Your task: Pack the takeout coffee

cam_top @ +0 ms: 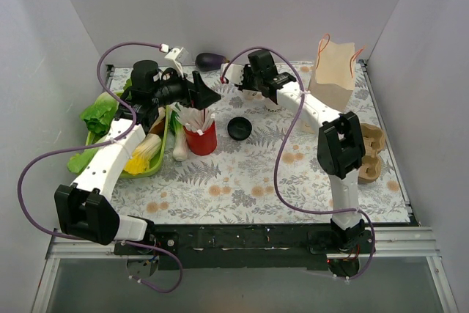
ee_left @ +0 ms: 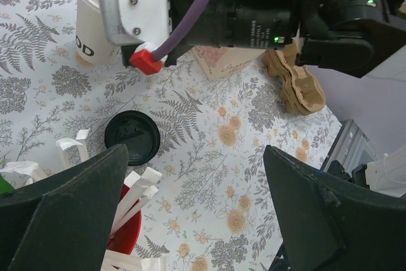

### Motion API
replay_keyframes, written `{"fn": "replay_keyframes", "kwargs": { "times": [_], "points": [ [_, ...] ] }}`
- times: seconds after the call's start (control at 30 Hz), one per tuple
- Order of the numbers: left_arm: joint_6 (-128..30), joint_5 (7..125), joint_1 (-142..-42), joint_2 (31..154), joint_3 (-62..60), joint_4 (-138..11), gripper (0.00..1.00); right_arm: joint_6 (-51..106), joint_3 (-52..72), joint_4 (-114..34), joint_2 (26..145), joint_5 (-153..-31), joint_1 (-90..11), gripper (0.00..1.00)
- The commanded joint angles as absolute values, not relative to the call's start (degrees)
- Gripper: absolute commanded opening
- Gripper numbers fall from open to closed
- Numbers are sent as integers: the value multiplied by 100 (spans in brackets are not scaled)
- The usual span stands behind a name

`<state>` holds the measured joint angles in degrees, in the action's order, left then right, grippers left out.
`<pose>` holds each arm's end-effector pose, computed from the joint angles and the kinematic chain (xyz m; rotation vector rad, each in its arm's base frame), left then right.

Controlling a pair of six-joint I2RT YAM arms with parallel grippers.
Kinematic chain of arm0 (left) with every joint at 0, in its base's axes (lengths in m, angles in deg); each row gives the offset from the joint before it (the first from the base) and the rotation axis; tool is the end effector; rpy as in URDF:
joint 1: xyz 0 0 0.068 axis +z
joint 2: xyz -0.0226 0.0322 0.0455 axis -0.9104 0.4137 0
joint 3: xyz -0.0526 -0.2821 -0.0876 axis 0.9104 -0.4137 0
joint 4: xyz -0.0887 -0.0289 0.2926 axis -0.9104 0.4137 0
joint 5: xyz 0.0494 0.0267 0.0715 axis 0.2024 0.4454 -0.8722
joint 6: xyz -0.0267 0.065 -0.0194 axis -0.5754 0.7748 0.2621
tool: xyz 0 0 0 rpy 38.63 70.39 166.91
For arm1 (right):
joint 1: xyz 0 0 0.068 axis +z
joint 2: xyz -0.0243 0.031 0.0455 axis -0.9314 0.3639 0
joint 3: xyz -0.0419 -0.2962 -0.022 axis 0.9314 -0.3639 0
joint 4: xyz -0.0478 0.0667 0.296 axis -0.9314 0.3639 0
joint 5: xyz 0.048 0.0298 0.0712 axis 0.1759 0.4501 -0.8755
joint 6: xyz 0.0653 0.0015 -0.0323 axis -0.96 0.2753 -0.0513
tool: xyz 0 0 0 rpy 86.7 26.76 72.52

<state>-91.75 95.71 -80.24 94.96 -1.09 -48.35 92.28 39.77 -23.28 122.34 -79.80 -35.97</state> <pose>0.3483 -0.1300 0.3920 -0.2043 2.0792 -1.4018 0.4841 0.3056 0.2972 -1.4737 1.5214 -0.3381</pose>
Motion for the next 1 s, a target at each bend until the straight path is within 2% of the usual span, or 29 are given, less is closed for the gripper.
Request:
{"fn": "replay_keyframes", "kwargs": {
  "times": [0.0,0.47,0.57,0.6,0.7,0.97],
  "points": [
    [-9202,9522,-7953,9295,-45,-4873,89,9657,4021,-2864,12359,-7617,-3614,1],
    [-9281,9522,-7892,9242,-309,-4908,89,9534,3740,-2654,12517,-7898,-3561,1],
    [-9272,9539,-7883,9259,-309,-4908,89,9534,3739,-2610,12535,-7907,-3544,9],
    [-9281,9557,-7883,9260,-309,-4900,89,9534,3740,-2592,12535,-7907,-3535,17],
    [-9299,9566,-7883,9295,-301,-4908,89,9534,3713,-2531,12526,-7951,-3517,26],
    [-9316,9654,-7883,9365,-283,-4952,89,9517,3582,-2381,12474,-7960,-3500,33]
  ]
}}
